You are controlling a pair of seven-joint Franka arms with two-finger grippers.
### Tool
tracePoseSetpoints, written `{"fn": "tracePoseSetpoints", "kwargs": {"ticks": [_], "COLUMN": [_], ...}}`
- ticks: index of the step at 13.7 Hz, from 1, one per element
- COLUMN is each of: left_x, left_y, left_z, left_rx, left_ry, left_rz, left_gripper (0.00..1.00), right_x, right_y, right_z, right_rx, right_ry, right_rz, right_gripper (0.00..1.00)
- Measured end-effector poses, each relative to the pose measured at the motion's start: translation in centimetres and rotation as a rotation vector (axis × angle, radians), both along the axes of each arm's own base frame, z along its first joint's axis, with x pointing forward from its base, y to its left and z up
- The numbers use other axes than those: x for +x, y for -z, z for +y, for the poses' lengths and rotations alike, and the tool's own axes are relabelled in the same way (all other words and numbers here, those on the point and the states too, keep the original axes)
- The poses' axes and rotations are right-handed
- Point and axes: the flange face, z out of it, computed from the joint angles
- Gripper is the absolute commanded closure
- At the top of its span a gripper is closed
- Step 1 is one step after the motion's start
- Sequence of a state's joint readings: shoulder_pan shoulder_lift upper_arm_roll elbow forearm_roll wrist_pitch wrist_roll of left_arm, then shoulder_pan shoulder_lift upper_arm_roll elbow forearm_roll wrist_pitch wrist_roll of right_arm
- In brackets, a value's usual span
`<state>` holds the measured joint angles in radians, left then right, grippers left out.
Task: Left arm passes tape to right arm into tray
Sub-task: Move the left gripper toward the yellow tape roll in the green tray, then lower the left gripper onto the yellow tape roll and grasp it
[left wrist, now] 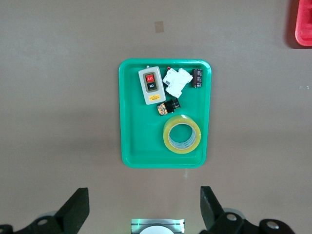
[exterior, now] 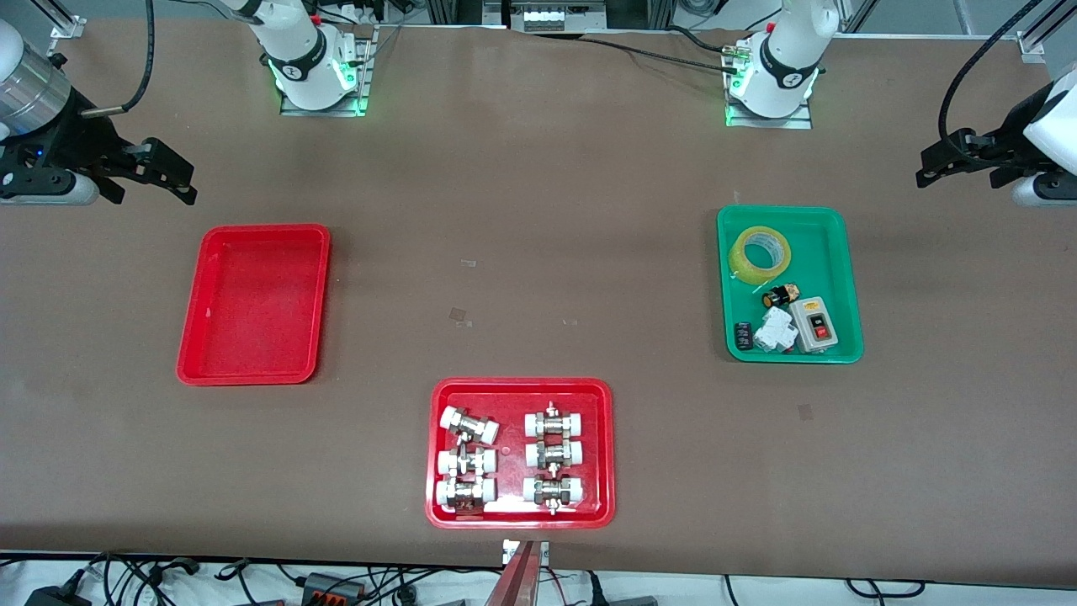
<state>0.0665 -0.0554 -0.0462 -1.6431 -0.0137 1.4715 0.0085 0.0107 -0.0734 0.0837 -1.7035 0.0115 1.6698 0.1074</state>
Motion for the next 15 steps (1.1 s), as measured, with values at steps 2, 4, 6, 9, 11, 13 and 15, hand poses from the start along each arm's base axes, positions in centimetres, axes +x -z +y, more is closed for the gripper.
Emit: {"fn": "tracePoseSetpoints", "kwargs": {"ticks": [2, 4, 6, 9, 11, 13, 15], "left_x": [0.0, 0.0, 0.0, 0.4, 1.4, 3.6, 6.3], "left_y": [0.0, 0.0, 0.0, 1.0, 3.4, 8.1, 14.7], "left_z": [0.0, 0.0, 0.0, 0.0, -0.1, -0.8, -2.6], "left_rx": [0.0, 0.0, 0.0, -0.004, -0.012, -0.032, -0.053], "left_ry": [0.0, 0.0, 0.0, 0.0, 0.002, 0.013, 0.037], "left_rz": [0.0, 0.0, 0.002, 0.025, 0.068, 0.129, 0.178], "left_gripper": [0.0, 0.0, 0.0, 0.0, 0.0, 0.0, 0.0], "right_x": [-0.1, -0.1, 0.1, 0.7, 1.2, 1.7, 1.6], "right_y": [-0.1, -0.5, -1.1, -1.7, -1.7, -0.4, 0.3], "right_z": [-0.2, -0.4, -0.6, -0.7, -0.9, -0.7, -0.8], "right_rx": [-0.001, 0.0, 0.001, -0.004, -0.04, -0.054, -0.063], "right_ry": [0.002, 0.007, 0.011, 0.011, 0.007, 0.002, 0.001], "right_rz": [0.009, 0.004, -0.003, -0.001, 0.012, 0.05, 0.096], "right_gripper": [0.0, 0.0, 0.0, 0.0, 0.0, 0.0, 0.0]}}
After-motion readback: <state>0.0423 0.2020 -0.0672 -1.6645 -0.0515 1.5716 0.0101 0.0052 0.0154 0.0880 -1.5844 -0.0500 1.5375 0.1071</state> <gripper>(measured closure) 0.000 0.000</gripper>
